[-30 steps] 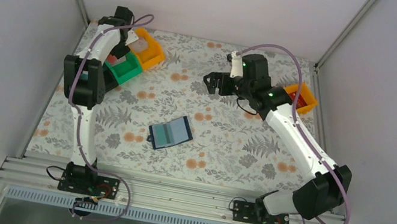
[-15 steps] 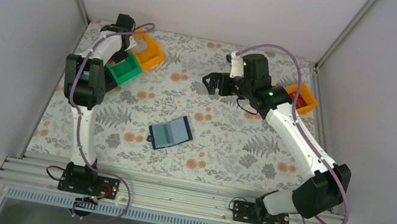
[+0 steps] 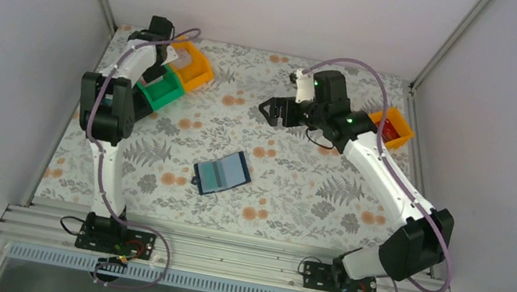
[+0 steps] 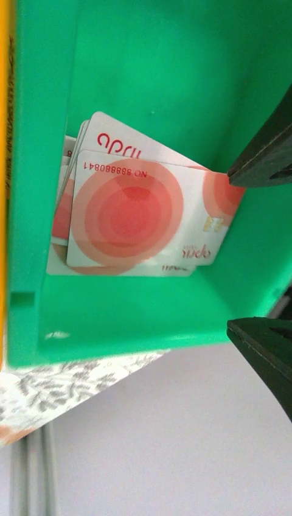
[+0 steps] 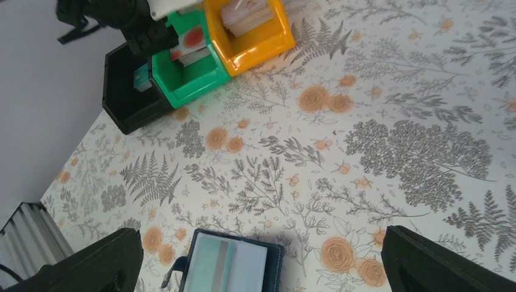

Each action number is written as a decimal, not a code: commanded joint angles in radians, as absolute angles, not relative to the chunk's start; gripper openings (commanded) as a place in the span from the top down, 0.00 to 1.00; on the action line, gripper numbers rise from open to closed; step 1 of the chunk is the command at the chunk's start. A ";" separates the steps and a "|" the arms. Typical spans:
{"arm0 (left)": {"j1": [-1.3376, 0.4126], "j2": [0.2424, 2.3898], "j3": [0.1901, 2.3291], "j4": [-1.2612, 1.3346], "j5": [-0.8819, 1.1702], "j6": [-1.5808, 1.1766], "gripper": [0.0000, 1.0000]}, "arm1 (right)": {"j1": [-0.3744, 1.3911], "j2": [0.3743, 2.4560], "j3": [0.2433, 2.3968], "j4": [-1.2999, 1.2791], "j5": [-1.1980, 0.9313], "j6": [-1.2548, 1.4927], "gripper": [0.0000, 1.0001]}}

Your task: Take the credit cards out of the card holder

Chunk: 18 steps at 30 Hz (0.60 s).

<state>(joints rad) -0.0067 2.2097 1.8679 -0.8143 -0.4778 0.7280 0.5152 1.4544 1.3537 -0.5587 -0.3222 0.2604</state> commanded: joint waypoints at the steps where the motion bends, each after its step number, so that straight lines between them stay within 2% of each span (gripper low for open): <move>1: 0.000 2.119 1.908 -0.842 -0.427 0.754 0.44 | 0.507 1.482 1.351 -0.564 -0.374 0.251 0.01; 5: 0.000 2.108 1.944 -0.890 -0.362 0.762 0.40 | 0.507 1.490 1.349 -0.573 -0.416 0.246 0.01; 11: 0.000 2.032 1.976 -0.954 -0.178 0.736 0.40 | 0.509 1.477 1.343 -0.598 -0.438 0.252 0.01; 14: -0.002 1.947 1.993 -1.067 0.094 0.706 0.40 | 0.509 1.460 1.329 -0.591 -0.465 0.265 0.01; 18: -0.047 1.741 1.751 -1.094 0.466 0.694 0.39 | 0.517 1.479 1.227 -0.525 -0.573 0.307 0.01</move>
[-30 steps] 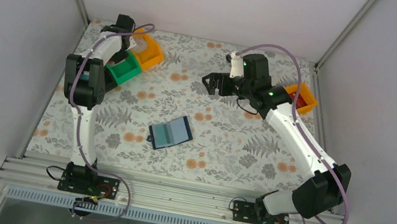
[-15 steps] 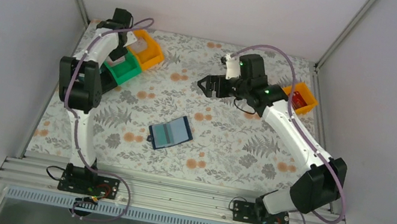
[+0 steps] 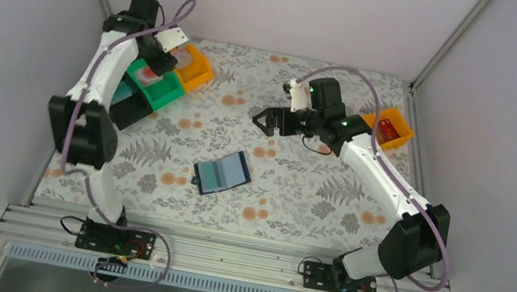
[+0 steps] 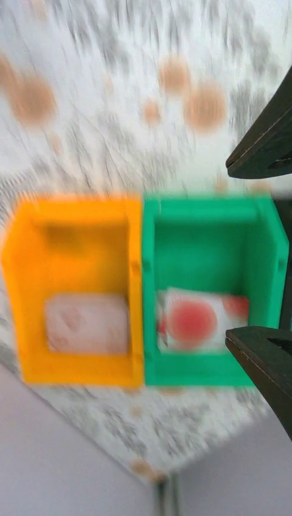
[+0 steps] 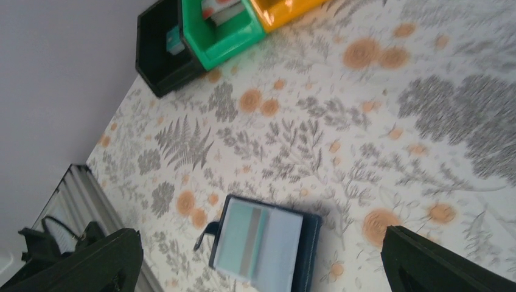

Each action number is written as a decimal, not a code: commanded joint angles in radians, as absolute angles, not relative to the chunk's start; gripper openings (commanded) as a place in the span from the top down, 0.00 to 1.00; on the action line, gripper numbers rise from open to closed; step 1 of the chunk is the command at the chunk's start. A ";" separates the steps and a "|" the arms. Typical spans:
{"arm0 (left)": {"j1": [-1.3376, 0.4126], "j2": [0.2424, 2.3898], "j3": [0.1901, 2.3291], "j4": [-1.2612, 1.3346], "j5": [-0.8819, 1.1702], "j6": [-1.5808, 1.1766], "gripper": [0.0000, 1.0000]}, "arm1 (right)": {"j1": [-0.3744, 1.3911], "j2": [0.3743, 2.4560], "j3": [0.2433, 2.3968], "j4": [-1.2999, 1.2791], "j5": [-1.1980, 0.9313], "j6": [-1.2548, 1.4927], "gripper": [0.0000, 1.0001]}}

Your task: Take the credit cards out of the card holder

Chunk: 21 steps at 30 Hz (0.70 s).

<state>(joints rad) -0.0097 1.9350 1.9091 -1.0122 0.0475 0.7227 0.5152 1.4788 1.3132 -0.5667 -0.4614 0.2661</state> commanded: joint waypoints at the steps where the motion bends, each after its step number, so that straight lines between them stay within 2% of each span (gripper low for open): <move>1: -0.071 1.685 1.655 -1.070 0.541 0.686 0.37 | 0.525 1.503 1.207 -0.514 -0.591 0.322 0.03; 3: -0.127 1.592 1.484 -1.018 0.581 0.661 0.36 | 0.557 1.568 1.206 -0.540 -0.561 0.323 0.10; 7: -0.235 1.561 1.239 -0.978 0.552 0.635 0.36 | 0.644 1.653 1.214 -0.546 -0.499 0.325 0.29; 11: -0.246 1.538 1.060 -0.873 0.474 0.662 0.36 | 0.700 1.739 1.191 -0.515 -0.480 0.353 0.48; 21: -0.293 1.612 0.820 -0.658 0.405 0.748 0.38 | 0.712 1.872 1.173 -0.474 -0.465 0.367 0.58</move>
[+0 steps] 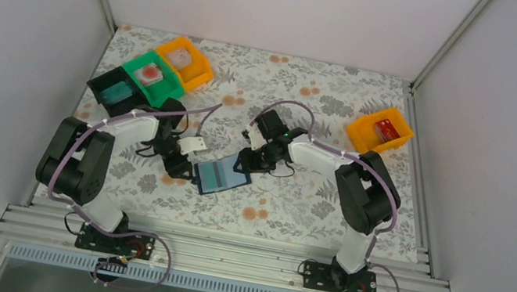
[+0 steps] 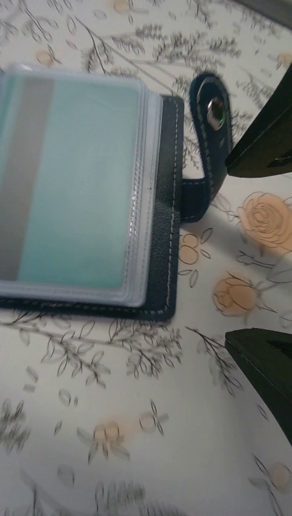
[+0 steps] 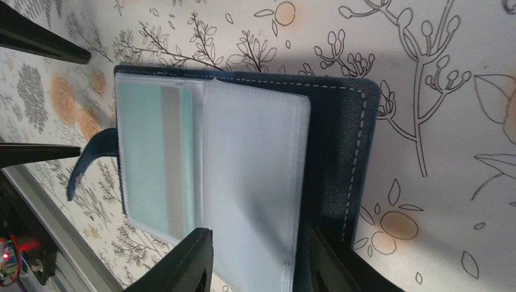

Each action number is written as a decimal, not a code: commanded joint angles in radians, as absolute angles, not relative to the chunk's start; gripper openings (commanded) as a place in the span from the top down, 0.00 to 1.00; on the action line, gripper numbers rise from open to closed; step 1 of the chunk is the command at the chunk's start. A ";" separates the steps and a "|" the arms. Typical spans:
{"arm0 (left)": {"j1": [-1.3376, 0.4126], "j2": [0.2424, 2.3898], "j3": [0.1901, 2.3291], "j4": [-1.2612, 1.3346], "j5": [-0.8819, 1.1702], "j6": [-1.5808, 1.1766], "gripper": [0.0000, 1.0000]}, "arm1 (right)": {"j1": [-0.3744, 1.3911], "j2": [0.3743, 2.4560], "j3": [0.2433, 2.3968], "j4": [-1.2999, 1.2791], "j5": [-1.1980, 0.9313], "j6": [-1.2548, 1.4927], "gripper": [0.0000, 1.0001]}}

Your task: Take the credit cards out of the card holder

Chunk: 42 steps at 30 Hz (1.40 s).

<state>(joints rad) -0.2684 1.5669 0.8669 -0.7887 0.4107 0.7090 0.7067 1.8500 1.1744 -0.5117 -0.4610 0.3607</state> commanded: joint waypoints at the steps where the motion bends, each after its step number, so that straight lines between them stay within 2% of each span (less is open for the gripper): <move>1: -0.298 1.623 0.809 -0.640 0.404 0.745 0.38 | 0.713 1.880 1.174 -0.468 -0.488 0.365 0.59; 9: -0.305 1.665 0.782 -0.555 0.413 0.707 0.41 | 0.717 1.937 1.175 -0.364 -0.725 0.370 0.77; 12: -0.304 1.667 0.782 -0.551 0.410 0.709 0.41 | 0.722 1.957 1.191 -0.357 -0.745 0.373 0.93; 13: -0.305 1.664 0.786 -0.558 0.413 0.712 0.41 | 0.722 1.961 1.195 -0.362 -0.734 0.374 0.95; 17: -0.254 1.626 0.864 -0.653 0.524 0.737 0.40 | 0.708 1.883 1.180 -0.353 -0.671 0.384 0.96; 21: -0.155 1.558 1.019 -0.776 0.693 0.757 0.33 | 0.686 1.755 1.192 -0.337 -0.654 0.390 0.96; 23: -0.126 1.542 1.119 -0.844 0.757 0.770 0.25 | 0.675 1.690 1.209 -0.323 -0.689 0.389 0.96; 26: -0.081 1.528 1.248 -0.964 0.865 0.791 0.03 | 0.646 1.590 1.221 -0.285 -0.720 0.400 0.96; 27: -0.068 1.528 1.295 -1.004 0.901 0.796 0.00 | 0.634 1.560 1.225 -0.268 -0.730 0.402 0.96; 34: -0.054 1.550 1.635 -1.228 1.151 0.799 0.00 | 0.618 1.392 1.292 -0.155 -0.752 0.316 0.96; 38: -0.101 1.521 1.685 -1.271 1.281 0.796 0.00 | 0.618 1.327 1.315 -0.082 -0.782 0.285 0.96; 42: -0.171 1.493 1.676 -1.174 1.245 0.685 0.00 | 0.619 1.286 1.317 -0.028 -0.877 0.233 0.96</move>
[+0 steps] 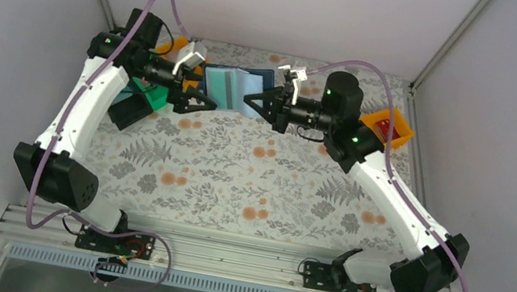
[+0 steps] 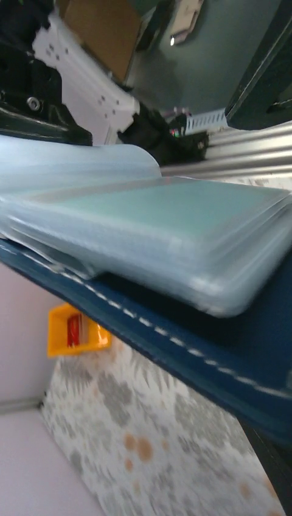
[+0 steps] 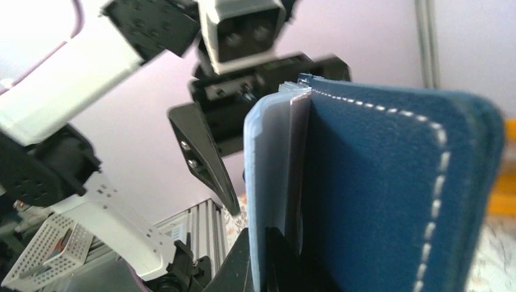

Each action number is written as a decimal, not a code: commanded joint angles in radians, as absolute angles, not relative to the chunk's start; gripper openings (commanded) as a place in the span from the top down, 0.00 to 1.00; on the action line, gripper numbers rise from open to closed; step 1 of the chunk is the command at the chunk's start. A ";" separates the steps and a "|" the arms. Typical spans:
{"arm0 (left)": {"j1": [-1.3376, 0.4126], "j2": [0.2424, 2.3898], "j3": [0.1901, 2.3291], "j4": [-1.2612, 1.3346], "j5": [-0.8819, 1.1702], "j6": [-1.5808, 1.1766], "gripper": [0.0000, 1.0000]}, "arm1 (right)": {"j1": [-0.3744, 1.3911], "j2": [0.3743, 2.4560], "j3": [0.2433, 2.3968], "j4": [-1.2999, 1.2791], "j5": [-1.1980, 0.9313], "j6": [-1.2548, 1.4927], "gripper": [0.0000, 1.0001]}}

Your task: Take the credit cards out of the card holder

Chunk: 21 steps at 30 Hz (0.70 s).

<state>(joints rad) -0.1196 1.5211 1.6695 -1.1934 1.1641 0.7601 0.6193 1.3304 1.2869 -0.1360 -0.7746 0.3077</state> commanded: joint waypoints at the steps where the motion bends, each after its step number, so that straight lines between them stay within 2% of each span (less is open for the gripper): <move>1: -0.172 1.488 1.677 -1.148 1.245 0.658 0.00 | 0.618 1.273 1.314 -0.023 -0.905 0.219 0.96; 6: -0.232 1.446 1.658 -1.035 1.311 0.562 0.00 | 0.618 1.226 1.297 -0.014 -0.933 0.169 0.96; 7: -0.260 1.437 1.656 -1.035 1.310 0.565 0.05 | 0.618 1.224 1.302 -0.022 -0.933 0.163 0.96; 8: -0.281 1.434 1.661 -1.045 1.313 0.581 0.16 | 0.618 1.223 1.306 -0.028 -0.937 0.159 0.96; 11: -0.292 1.435 1.687 -1.094 1.356 0.624 0.65 | 0.619 1.215 1.314 -0.045 -0.937 0.143 0.96; 13: -0.292 1.427 1.693 -1.096 1.350 0.635 0.89 | 0.618 1.213 1.323 -0.063 -0.930 0.133 0.96; 14: -0.292 1.422 1.696 -1.096 1.345 0.633 0.96 | 0.618 1.217 1.331 -0.076 -0.924 0.127 0.96; 15: -0.292 1.418 1.695 -1.096 1.344 0.630 0.97 | 0.618 1.221 1.339 -0.098 -0.918 0.118 0.94; 19: -0.292 1.391 1.682 -1.076 1.301 0.636 0.98 | 0.615 1.217 1.388 -0.233 -0.804 0.059 0.56; 21: -0.292 1.375 1.684 -1.053 1.221 0.623 0.98 | 0.607 1.187 1.403 -0.281 -0.766 0.020 0.44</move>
<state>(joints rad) -0.2920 1.4288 1.6680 -1.0912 1.2774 0.6163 0.6182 1.2327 1.3487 -0.1665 -0.8658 0.1070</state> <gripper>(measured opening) 0.087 0.476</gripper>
